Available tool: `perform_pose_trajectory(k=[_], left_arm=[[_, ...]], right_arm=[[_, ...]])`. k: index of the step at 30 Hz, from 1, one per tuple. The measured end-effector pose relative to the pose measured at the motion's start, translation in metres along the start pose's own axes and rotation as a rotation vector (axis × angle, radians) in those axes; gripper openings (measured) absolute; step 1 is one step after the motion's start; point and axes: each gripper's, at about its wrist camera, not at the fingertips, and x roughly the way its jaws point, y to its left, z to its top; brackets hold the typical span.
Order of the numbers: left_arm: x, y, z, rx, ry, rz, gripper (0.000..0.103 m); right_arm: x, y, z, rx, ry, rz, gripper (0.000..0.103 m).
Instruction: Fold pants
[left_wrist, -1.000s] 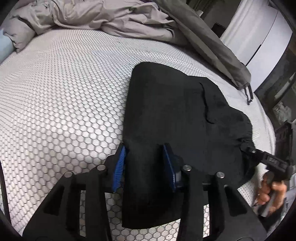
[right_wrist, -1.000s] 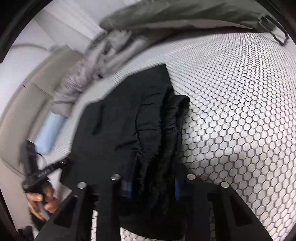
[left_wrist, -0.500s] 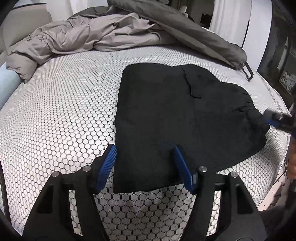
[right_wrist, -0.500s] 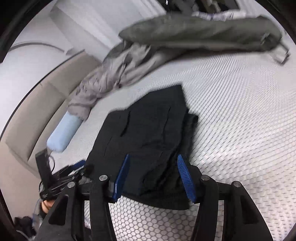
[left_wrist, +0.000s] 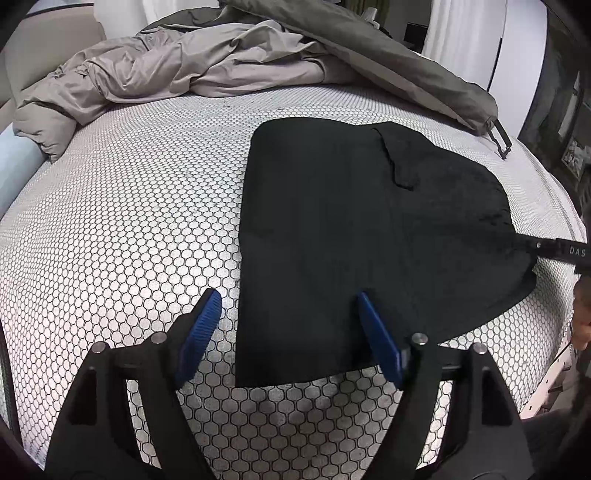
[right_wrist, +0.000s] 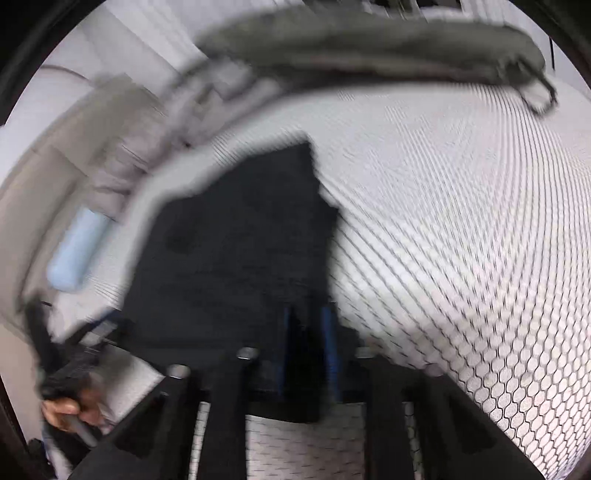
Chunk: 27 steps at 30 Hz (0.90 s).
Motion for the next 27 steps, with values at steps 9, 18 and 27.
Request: perform_pose_trajectory(k=[9, 18, 27], left_arm=[[-0.008, -0.021, 0.037, 0.054, -0.1, -0.016, 0.074], [0.037, -0.044, 0.047, 0.101, -0.004, -0.028, 0.074], [0.033, -0.039, 0.041, 0.091, -0.003, -0.024, 0.074]], right_arm=[[-0.022, 0.005, 0.017, 0.042, -0.143, 0.151, 0.04], [0.01, 0.018, 0.054, 0.052, -0.168, 0.07, 0.04], [0.015, 0.0, 0.06, 0.148, -0.163, 0.264, 0.039]])
